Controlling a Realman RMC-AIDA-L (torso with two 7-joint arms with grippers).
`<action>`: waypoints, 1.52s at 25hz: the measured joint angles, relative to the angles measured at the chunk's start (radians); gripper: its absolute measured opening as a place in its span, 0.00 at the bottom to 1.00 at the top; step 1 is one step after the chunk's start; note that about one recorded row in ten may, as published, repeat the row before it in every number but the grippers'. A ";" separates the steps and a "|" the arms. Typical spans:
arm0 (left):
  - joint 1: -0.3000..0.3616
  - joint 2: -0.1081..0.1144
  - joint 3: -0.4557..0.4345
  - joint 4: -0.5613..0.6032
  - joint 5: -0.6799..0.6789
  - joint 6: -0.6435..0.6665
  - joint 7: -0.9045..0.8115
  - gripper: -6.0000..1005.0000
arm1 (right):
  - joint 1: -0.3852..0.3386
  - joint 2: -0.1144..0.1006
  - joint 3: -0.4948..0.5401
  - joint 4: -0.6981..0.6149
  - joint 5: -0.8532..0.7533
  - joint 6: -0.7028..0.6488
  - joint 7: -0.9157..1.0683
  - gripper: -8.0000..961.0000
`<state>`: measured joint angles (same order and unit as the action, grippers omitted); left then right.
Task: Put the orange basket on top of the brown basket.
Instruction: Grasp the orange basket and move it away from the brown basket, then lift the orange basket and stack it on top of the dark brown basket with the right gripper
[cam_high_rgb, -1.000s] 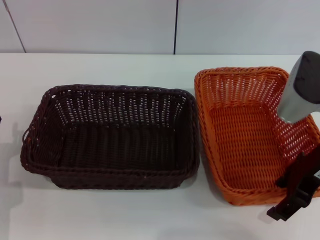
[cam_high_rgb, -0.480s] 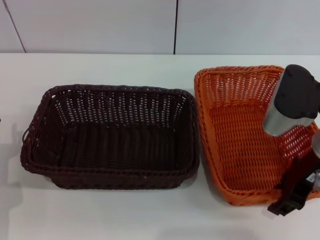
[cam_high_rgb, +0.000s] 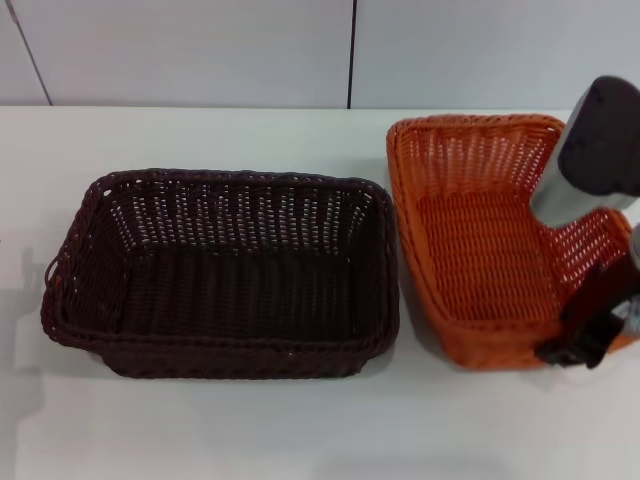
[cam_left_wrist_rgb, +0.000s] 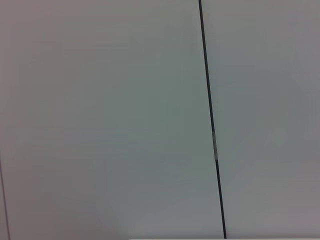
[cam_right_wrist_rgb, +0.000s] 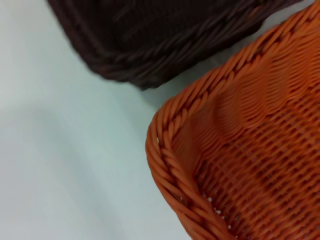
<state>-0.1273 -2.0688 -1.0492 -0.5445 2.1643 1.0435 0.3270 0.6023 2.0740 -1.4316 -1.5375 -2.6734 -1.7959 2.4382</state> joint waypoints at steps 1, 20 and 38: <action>0.000 0.000 0.000 0.000 0.000 0.000 0.000 0.76 | 0.001 0.000 0.000 -0.011 -0.006 0.004 0.009 0.36; -0.004 0.002 0.000 0.012 0.002 0.009 -0.001 0.76 | 0.098 -0.001 -0.042 -0.293 -0.112 -0.014 0.036 0.16; 0.000 -0.002 0.005 0.003 -0.005 0.031 -0.036 0.76 | 0.077 -0.020 -0.288 -0.394 -0.007 0.137 -0.706 0.16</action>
<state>-0.1273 -2.0709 -1.0446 -0.5414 2.1598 1.0741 0.2910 0.6792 2.0537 -1.7194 -1.9319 -2.6807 -1.6591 1.7318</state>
